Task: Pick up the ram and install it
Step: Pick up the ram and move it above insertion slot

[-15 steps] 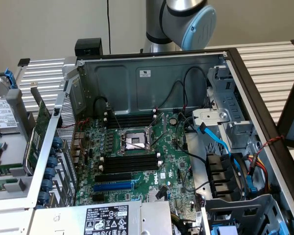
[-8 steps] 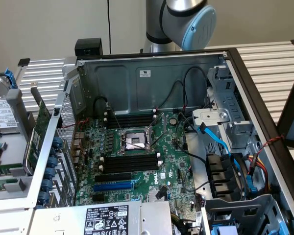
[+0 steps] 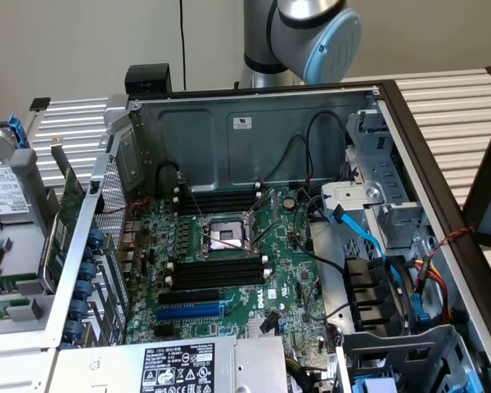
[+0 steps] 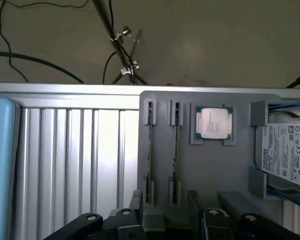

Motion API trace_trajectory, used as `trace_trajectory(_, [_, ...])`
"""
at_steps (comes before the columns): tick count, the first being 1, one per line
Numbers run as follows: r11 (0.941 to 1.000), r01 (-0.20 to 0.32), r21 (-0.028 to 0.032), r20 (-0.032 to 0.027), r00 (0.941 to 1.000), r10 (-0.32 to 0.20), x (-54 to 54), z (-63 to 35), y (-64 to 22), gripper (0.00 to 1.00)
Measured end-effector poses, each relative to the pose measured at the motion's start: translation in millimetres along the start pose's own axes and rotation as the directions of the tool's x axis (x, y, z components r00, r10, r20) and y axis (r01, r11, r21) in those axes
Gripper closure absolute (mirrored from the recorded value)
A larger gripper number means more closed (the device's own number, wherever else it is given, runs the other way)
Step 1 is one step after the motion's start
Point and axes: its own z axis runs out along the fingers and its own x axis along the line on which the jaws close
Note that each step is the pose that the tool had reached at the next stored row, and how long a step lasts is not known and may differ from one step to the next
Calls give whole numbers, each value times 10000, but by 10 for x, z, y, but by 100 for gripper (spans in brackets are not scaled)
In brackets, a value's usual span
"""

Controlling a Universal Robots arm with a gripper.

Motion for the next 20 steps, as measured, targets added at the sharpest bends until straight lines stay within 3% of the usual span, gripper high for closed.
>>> trace_trajectory(4, [9999, -110, 3, -141, 9998, 110, -1, 31, -1, 52])
trace_trajectory(9, [9999, -127, 4, -145, 9998, 127, -2, 120, -3, 54])
trace_trajectory(10, [9999, -127, 3, -145, 9998, 127, -2, 139, -3, 61])
trace_trajectory(20, [9999, -122, -6, -131, 9998, 122, 24, 283, -5, 61])
